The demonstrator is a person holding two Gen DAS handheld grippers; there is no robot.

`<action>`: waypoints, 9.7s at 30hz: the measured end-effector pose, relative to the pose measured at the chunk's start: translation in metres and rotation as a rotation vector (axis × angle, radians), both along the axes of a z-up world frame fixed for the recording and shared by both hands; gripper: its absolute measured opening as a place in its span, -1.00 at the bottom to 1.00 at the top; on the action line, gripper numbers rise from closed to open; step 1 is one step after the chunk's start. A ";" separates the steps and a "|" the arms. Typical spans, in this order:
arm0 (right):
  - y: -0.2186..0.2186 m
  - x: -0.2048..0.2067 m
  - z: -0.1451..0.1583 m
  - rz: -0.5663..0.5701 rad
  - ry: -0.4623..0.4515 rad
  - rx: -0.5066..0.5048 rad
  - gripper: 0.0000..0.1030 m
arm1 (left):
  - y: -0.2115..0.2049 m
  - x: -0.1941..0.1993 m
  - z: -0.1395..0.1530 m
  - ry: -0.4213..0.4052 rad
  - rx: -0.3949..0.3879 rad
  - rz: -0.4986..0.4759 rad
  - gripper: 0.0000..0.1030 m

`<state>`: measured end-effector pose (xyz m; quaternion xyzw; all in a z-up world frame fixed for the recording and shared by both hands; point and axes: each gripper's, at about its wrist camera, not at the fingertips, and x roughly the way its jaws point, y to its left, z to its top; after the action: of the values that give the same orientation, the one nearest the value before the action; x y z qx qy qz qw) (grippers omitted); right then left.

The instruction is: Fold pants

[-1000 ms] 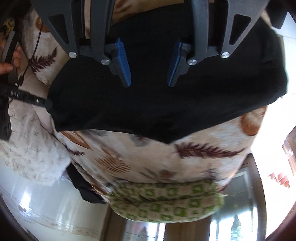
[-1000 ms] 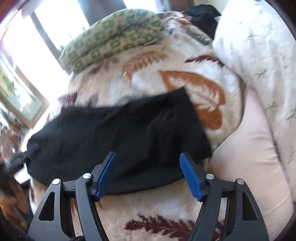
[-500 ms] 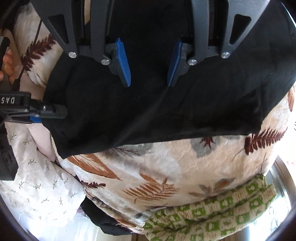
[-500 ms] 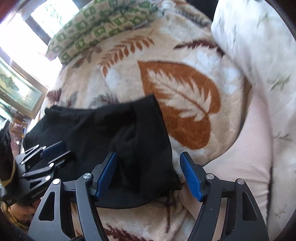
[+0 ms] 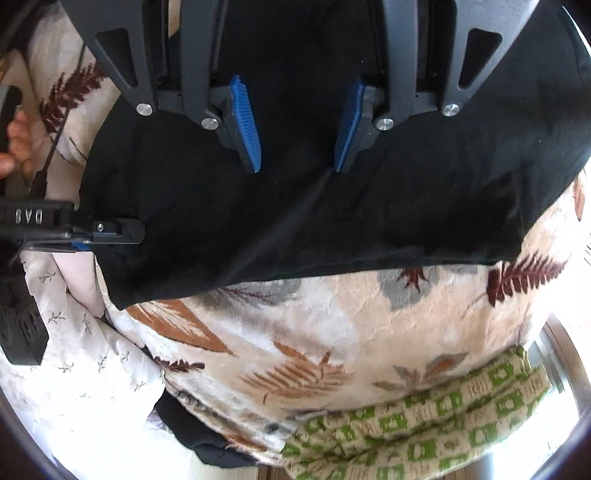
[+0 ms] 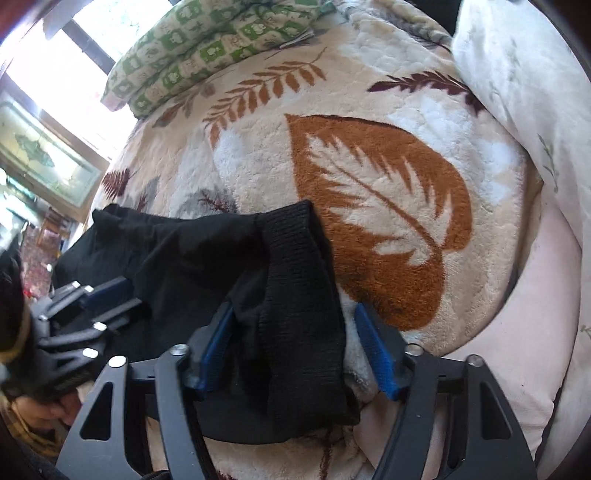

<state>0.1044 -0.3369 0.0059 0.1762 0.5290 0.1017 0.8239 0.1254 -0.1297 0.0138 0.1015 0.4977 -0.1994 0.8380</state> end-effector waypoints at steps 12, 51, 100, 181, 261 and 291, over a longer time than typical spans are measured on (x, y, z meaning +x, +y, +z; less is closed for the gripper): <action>-0.003 -0.006 0.001 -0.005 -0.007 0.073 -0.28 | -0.007 0.001 -0.003 0.002 0.011 -0.005 -0.12; 0.083 -0.030 0.073 0.028 -0.088 0.139 -0.69 | 0.128 -0.013 0.043 0.000 -0.114 0.052 -0.15; 0.194 -0.061 0.022 0.113 -0.205 0.172 -0.23 | 0.149 0.017 0.030 0.081 -0.392 0.157 -0.23; 0.520 -0.079 -0.007 0.798 -0.506 -0.494 0.06 | 0.410 0.010 0.008 0.184 -0.335 0.629 0.20; 0.464 -0.049 0.032 0.563 -0.458 -0.109 -0.71 | 0.389 0.006 0.010 0.203 -0.565 0.561 -0.53; 0.395 -0.076 0.066 0.440 -0.502 0.033 -0.72 | 0.318 -0.015 0.088 0.077 -0.512 0.418 -0.58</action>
<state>0.0285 0.0580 0.0718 0.0404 0.3330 0.3258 0.8839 0.1102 0.1883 0.1022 -0.2243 0.4730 -0.1454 0.8395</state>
